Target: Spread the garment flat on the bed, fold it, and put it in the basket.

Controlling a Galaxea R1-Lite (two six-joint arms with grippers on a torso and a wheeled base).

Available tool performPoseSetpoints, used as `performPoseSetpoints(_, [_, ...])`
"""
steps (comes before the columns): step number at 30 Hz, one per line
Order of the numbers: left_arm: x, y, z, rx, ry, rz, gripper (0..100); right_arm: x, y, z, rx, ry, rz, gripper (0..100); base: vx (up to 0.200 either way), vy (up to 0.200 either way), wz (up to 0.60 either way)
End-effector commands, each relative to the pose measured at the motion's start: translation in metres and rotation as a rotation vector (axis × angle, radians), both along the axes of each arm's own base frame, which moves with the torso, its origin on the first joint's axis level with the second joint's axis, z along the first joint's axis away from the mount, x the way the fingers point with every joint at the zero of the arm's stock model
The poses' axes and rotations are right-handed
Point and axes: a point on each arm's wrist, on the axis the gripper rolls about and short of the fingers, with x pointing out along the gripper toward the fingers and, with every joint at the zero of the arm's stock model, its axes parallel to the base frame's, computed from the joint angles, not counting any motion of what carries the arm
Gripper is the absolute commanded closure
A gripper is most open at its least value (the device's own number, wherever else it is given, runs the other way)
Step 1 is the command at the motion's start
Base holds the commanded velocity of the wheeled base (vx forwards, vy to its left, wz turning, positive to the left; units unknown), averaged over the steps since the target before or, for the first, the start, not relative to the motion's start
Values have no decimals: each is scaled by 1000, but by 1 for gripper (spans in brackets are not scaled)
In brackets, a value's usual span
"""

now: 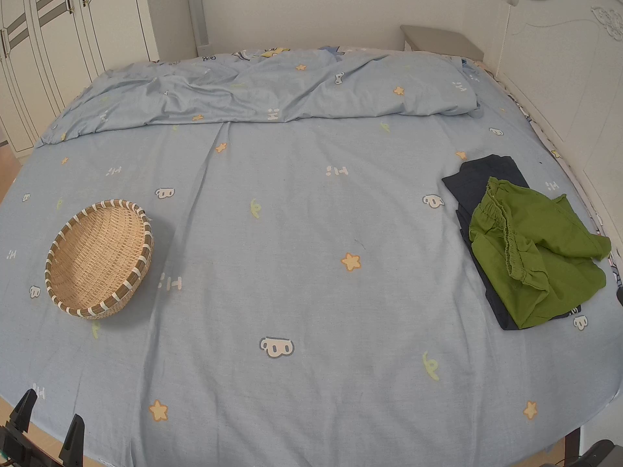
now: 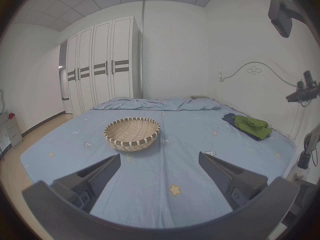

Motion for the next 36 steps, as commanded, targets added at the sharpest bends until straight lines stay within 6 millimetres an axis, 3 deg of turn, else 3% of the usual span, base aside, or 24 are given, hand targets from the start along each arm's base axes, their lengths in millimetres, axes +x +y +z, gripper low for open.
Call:
performPoseSetpoints(1, [0, 0, -5, -1, 4, 1, 0, 187, 25, 47, -58, 308, 38, 0, 0, 0, 0])
performPoseSetpoints(4, [0, 0, -5, -1, 4, 1, 0, 227, 29, 47, -60, 359, 21, 0, 0, 0, 0])
performPoseSetpoints(10, [0, 0, -5, -1, 4, 1, 0, 274, 42, 28, -97, 423, -6, 0, 0, 0, 0])
performPoseSetpoints(12, [0, 0, -5, -1, 4, 1, 0, 275, 42, 27, -100, 426, -5, 0, 0, 0, 0])
performPoseSetpoints(13, [0, 0, -5, -1, 4, 0, 0, 294, 49, 19, -107, 440, 8, 0, 0, 0, 0])
performPoseSetpoints(18, [0, 0, -5, -1, 4, 1, 0, 332, 53, -3, -107, 485, -2, 0, 0, 0, 0])
performPoseSetpoints(23, [0, 0, -5, -1, 4, 0, 0, 351, 45, -19, -106, 513, -30, 0, 0, 0, 0])
performPoseSetpoints(30, [0, 0, -5, -1, 4, 0, 0, 364, 28, -20, -104, 515, -81, 0, 0, 0, 0])
performPoseSetpoints(36, [0, 0, -5, -1, 4, 0, 0, 364, 26, -22, -113, 517, -100, 0, 0, 0, 0])
